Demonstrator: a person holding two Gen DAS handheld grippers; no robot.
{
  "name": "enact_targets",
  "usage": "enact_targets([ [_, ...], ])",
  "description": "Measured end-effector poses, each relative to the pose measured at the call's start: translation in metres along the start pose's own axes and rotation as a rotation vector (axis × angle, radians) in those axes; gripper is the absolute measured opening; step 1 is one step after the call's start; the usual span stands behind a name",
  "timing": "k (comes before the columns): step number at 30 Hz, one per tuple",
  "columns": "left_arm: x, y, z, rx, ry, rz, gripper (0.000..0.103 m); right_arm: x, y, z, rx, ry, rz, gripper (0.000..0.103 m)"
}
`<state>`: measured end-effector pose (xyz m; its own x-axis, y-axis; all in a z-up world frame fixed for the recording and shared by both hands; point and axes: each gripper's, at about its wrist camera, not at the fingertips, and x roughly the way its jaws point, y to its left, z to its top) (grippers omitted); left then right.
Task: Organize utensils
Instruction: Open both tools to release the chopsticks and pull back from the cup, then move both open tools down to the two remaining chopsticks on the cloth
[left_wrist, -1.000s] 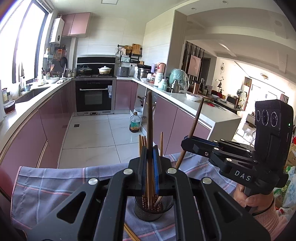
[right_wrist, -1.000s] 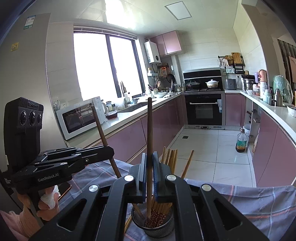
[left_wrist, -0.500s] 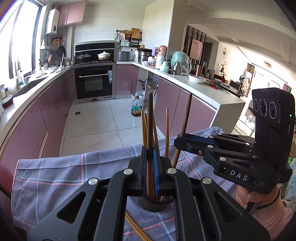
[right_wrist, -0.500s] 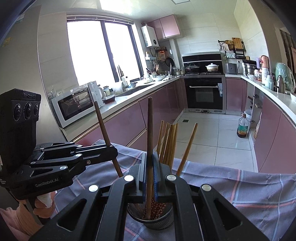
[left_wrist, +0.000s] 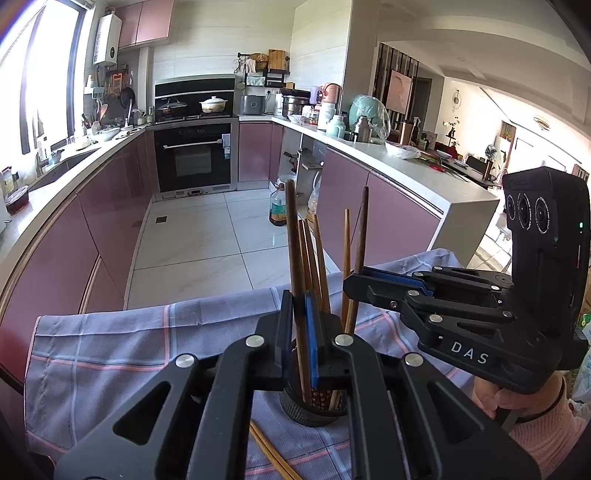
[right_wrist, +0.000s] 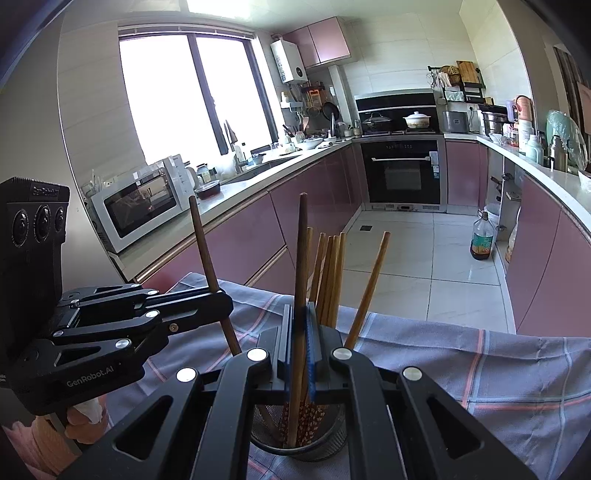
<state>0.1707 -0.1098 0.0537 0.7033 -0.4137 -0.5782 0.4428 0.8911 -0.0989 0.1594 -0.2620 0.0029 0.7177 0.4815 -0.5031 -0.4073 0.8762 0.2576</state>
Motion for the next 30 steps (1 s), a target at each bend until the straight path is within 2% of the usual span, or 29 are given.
enact_targets([
  [9,0.023,0.007,0.002,-0.026,0.034,0.023,0.008,0.008,-0.007,0.002,0.031,0.010,-0.005,0.007],
  [16,0.036,0.014,-0.008,-0.052,0.058,0.027,0.014,0.007,-0.009,0.000,0.042,0.008,0.005,0.008],
  [21,0.028,0.019,-0.021,-0.060,0.028,0.045,0.026,0.000,-0.010,-0.007,0.052,0.006,0.022,0.014],
  [24,0.017,0.025,-0.033,-0.058,0.004,0.065,0.032,-0.009,-0.004,-0.015,0.041,0.001,0.059,0.020],
  [26,0.009,0.028,-0.044,-0.055,-0.005,0.077,0.038,-0.017,0.006,-0.022,0.013,-0.002,0.087,0.021],
  [30,-0.004,0.039,-0.072,-0.050,-0.002,0.110,0.042,-0.031,0.027,-0.041,-0.055,0.022,0.132,0.031],
])
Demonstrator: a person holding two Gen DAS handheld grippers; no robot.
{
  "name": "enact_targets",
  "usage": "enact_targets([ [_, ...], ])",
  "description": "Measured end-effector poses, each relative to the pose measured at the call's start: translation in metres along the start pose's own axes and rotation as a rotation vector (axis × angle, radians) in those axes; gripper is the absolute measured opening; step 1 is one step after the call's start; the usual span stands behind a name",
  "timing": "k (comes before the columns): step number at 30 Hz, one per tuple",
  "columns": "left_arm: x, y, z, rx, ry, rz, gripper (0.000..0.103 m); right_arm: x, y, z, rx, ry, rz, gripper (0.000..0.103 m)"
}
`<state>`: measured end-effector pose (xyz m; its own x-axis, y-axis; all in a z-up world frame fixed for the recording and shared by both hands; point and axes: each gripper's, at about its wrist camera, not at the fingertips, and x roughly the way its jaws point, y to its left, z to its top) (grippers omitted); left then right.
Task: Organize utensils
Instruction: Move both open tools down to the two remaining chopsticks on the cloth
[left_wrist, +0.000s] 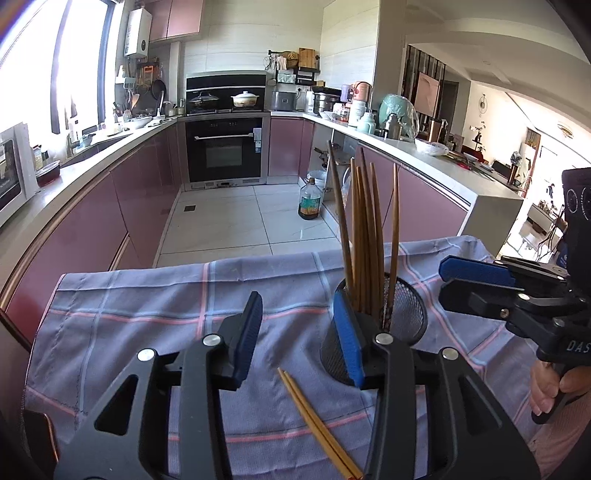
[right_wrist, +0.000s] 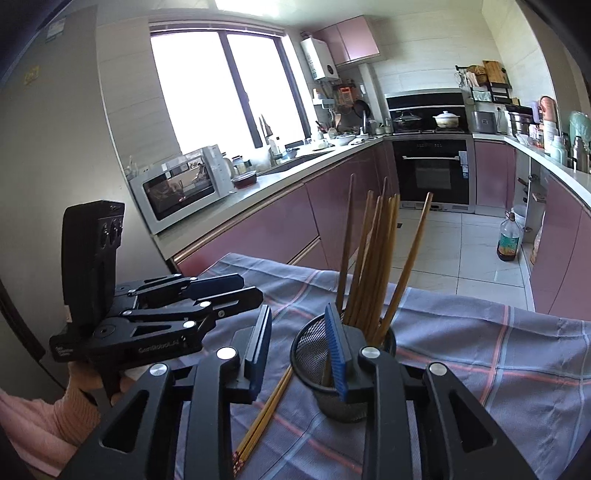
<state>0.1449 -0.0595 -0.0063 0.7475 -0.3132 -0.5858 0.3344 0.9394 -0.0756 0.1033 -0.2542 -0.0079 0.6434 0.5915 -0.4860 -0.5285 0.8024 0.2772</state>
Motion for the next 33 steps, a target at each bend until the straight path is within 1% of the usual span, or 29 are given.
enact_targets([
  [2,-0.002,0.007,-0.016,-0.009,0.017,0.016,0.042,0.002,0.008,-0.013,-0.012,0.033,0.018,0.032],
  [5,-0.002,0.019,-0.043,-0.030,0.062,0.024,0.043,0.013,0.013,-0.034,-0.014,0.100,0.017,0.033],
  [10,0.001,0.029,-0.086,-0.051,0.128,0.054,0.046,0.043,0.013,-0.069,0.038,0.225,0.026,0.035],
  [12,0.002,0.030,-0.098,-0.054,0.150,0.051,0.047,0.056,0.014,-0.081,0.054,0.267,0.010,0.037],
  [15,0.005,0.031,-0.111,-0.063,0.175,0.049,0.047,0.067,0.020,-0.093,0.069,0.296,0.012,0.037],
  [19,0.007,0.032,-0.121,-0.075,0.196,0.047,0.047,0.077,0.030,-0.101,0.049,0.321,-0.007,0.037],
  [28,0.008,0.028,-0.124,-0.076,0.211,0.031,0.048,0.082,0.044,-0.108,-0.009,0.339,-0.080,0.035],
  [30,0.008,0.027,-0.124,-0.070,0.214,0.025,0.049,0.084,0.045,-0.108,-0.019,0.339,-0.105,0.030],
  [33,0.011,0.023,-0.125,-0.061,0.221,0.016,0.049,0.082,0.040,-0.110,-0.015,0.341,-0.117,0.026],
])
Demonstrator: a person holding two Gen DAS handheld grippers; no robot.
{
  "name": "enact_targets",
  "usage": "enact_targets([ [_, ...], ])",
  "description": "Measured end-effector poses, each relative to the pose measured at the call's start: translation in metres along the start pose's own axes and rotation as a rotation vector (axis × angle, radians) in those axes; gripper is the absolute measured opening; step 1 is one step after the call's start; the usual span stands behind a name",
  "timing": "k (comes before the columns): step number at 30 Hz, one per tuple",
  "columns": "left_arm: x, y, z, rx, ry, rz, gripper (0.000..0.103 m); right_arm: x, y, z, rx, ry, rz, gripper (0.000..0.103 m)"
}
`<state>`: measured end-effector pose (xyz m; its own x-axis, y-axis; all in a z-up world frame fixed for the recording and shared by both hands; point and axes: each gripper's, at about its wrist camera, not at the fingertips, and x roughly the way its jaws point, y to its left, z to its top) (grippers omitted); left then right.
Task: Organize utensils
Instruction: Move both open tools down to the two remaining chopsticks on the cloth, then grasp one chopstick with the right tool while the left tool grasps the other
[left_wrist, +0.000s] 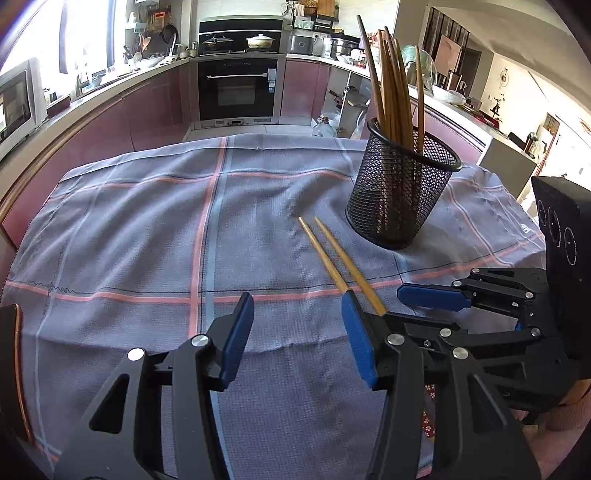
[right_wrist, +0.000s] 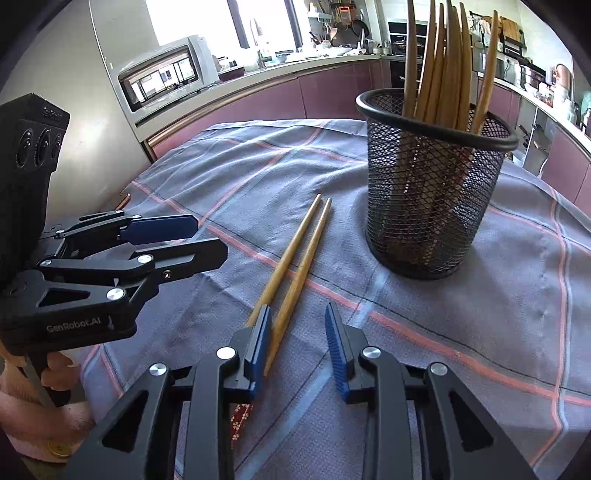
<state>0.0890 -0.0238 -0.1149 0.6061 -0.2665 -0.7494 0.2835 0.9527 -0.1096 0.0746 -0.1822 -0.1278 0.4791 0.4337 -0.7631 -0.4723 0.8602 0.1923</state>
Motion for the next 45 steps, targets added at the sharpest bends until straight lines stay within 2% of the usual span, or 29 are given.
enact_targets([
  [11,0.024,-0.023,0.003,0.066,0.058,-0.040,0.049,-0.004,-0.020,0.000,0.060,0.000,0.034,0.025],
  [13,0.029,-0.026,0.003,0.074,0.075,-0.042,0.047,-0.005,-0.023,0.000,0.068,0.000,0.041,0.025],
  [15,0.035,-0.028,0.002,0.077,0.096,-0.044,0.039,-0.005,-0.023,0.002,0.067,-0.002,0.040,0.025],
  [18,0.037,-0.031,0.000,0.083,0.101,-0.043,0.036,-0.005,-0.023,0.004,0.067,-0.008,0.043,0.025],
  [21,0.036,-0.032,-0.003,0.082,0.105,-0.056,0.018,-0.005,-0.023,0.008,0.061,-0.014,0.044,0.025],
  [23,0.034,-0.035,-0.007,0.086,0.103,-0.050,0.013,-0.003,-0.022,0.011,0.056,-0.018,0.042,0.025],
  [28,0.028,-0.031,-0.011,0.070,0.106,-0.056,0.014,0.004,-0.020,0.019,0.052,-0.022,0.042,0.025],
  [30,0.027,-0.026,-0.009,0.052,0.104,-0.056,0.022,0.008,-0.020,0.022,0.053,-0.020,0.039,0.025],
  [35,0.032,-0.020,-0.001,0.054,0.096,-0.034,0.026,0.017,-0.020,0.027,0.055,-0.018,0.026,0.025],
  [45,0.051,-0.013,0.016,0.056,0.114,-0.023,0.021,0.025,-0.018,0.034,0.043,-0.015,-0.012,0.018],
])
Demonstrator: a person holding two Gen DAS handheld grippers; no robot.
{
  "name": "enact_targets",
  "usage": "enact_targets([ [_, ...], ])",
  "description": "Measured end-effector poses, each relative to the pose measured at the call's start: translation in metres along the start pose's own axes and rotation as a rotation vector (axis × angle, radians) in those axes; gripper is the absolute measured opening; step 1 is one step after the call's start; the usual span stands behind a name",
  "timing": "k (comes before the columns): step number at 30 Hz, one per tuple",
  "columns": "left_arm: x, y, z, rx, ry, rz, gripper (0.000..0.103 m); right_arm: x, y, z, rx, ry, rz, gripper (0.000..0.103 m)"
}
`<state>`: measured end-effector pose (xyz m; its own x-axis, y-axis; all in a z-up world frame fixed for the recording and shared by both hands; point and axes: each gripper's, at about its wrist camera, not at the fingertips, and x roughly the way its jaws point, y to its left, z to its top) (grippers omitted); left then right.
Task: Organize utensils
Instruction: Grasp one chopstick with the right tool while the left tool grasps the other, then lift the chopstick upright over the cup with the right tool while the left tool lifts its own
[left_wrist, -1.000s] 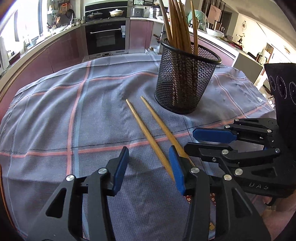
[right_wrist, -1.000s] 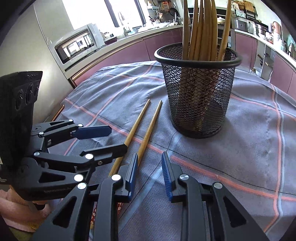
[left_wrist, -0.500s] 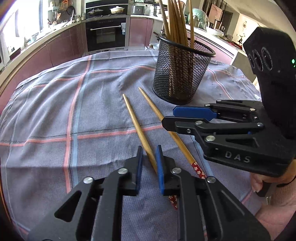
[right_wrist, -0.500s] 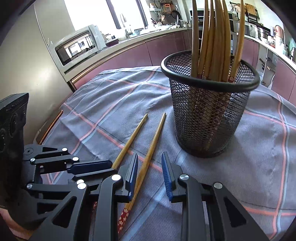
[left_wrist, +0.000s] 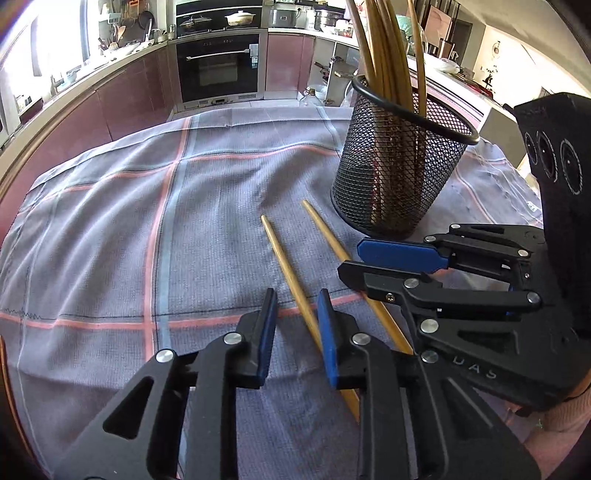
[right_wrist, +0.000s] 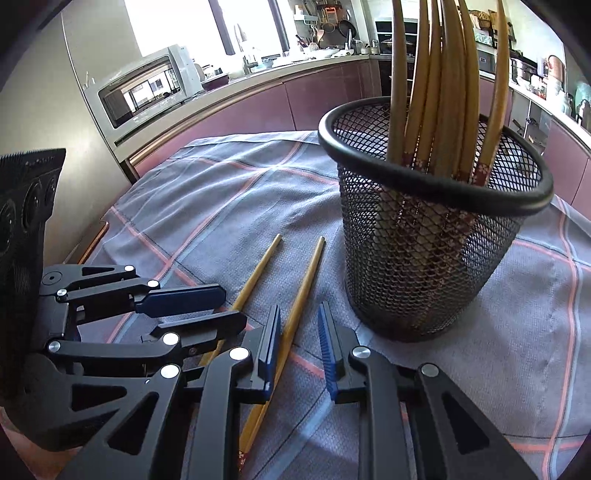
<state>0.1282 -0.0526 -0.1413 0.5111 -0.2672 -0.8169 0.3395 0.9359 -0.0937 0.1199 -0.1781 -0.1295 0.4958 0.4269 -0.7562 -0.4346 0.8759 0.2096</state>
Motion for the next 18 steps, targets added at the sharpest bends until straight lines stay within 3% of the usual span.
enact_targets([
  [11,0.0025,0.0010,0.0005,-0.051,-0.005,0.007,0.010,0.0039,-0.0004,0.0025,0.016,0.006,0.008,0.005],
  [18,-0.0009,0.0030,-0.0059,-0.080,-0.006,-0.004,0.007,-0.0017,-0.0054,-0.0002,0.032,0.003,0.033,0.005],
])
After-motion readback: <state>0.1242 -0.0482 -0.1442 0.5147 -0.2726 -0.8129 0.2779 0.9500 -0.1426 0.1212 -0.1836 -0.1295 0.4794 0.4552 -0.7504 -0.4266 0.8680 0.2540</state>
